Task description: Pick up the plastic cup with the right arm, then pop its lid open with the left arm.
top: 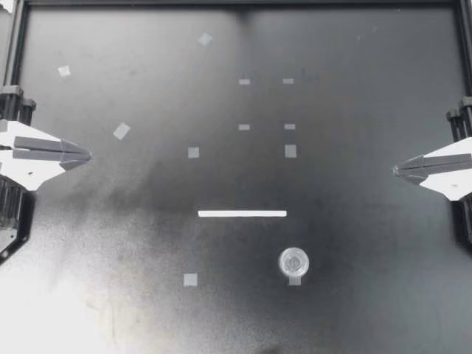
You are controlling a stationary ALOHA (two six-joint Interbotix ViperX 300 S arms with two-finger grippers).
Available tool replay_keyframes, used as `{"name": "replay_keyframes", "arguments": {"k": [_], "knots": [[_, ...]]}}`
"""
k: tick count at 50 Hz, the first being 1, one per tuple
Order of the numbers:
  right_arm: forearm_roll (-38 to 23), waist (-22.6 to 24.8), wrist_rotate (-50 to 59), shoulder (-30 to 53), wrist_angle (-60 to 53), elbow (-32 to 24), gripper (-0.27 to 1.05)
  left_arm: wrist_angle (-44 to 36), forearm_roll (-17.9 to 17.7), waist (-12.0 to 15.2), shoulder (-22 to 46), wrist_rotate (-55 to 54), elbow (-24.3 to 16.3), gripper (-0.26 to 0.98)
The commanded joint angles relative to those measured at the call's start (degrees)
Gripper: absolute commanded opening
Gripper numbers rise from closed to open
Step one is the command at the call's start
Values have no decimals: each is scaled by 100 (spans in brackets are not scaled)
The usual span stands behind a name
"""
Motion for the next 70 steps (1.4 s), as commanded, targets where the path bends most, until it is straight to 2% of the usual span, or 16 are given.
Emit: {"name": "replay_keyframes", "arguments": {"k": [1,5,9,15,18,23,28,32,37,41,44,54,70], "knots": [[0,35,-26,26,-9,-26,-4,-35,-35,-97,26,-62,246,3],[-9,35,-35,0,0,97,-13,18,-246,-97,70,-79,237,-9],[0,141,158,88,35,123,-13,387,-475,-88,396,-35,-132,-12],[44,466,914,413,325,299,-13,1380,-483,-88,1591,-79,-967,-12],[123,545,1415,668,378,475,-13,1424,-483,-88,2215,-26,-1248,-12],[132,765,2391,1477,176,721,-9,932,-483,-114,3410,-18,-1608,-12],[70,1011,2725,2452,-325,686,-1,105,-475,-334,4430,0,-1925,-12],[62,1178,2725,3322,-1055,563,14,-475,-448,-536,5186,0,-2250,-12],[62,1310,2725,4254,-1846,466,37,-853,-439,-694,5801,0,-2575,-12],[70,1415,2742,4992,-2276,369,55,-932,-439,-782,6126,0,-2804,-12],[70,1424,2733,5484,-2417,229,64,-914,-413,-826,6319,0,-2962,-12],[79,1424,2716,6319,-2505,-149,64,-765,-378,-888,6636,-35,-3182,-12],[677,1424,2118,6354,-2514,-176,64,-325,-343,-967,7049,-62,-3568,-12]]}}
